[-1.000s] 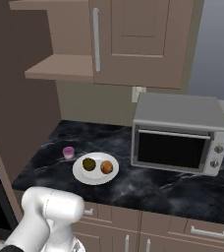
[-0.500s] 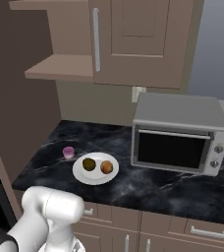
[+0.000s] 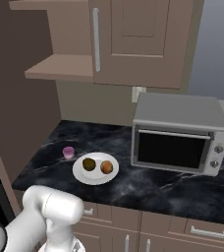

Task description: Pick the avocado and bread from the counter and place them on the plate. Then pick the jam from the cabinet and place it next to the plate. Lastly close the cabinet door.

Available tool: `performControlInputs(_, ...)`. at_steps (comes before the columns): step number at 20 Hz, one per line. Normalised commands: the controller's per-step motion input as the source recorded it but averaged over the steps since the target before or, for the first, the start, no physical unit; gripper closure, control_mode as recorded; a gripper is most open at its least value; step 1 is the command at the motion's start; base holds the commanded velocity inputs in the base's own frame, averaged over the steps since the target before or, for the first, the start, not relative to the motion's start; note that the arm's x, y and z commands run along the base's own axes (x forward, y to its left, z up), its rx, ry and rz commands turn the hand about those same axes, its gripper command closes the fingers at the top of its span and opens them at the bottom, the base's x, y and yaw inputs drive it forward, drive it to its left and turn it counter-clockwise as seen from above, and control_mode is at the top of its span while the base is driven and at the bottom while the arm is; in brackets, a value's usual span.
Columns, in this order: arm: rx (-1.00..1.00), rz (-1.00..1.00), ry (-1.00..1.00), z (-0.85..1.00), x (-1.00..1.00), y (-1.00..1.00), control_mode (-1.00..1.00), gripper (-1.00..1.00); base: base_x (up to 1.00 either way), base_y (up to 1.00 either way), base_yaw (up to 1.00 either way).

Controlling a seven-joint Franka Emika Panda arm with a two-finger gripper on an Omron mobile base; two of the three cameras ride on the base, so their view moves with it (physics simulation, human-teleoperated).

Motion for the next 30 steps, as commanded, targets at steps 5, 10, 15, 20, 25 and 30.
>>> performControlInputs(5, -0.14, -0.02, 0.0, -0.33, 0.15, 0.55, -1.0, -1.0, 0.0, 0.0, 0.0)
performControlInputs(10, -0.07, -0.04, -0.01, -0.12, 0.67, 0.19, -1.0, -1.0, 0.0, 0.0, 0.0)
performControlInputs(15, -0.06, -0.07, 0.0, -0.04, 0.8, 0.1, -1.0, -1.0, 0.0, 0.0, 0.0)
performControlInputs(20, -0.08, -0.04, 0.0, -0.25, 0.52, 0.3, -1.0, -1.0, 0.0, 0.0, 0.0)
performControlInputs(25, -0.07, -0.03, 0.0, -0.1, 0.46, 0.19, -1.0, -1.0, 0.0, 0.0, 0.0)
performControlInputs(30, -0.06, -0.04, 0.0, 0.0, 0.4, 0.02, -1.0, -1.0, 0.0, 0.0, 0.0)
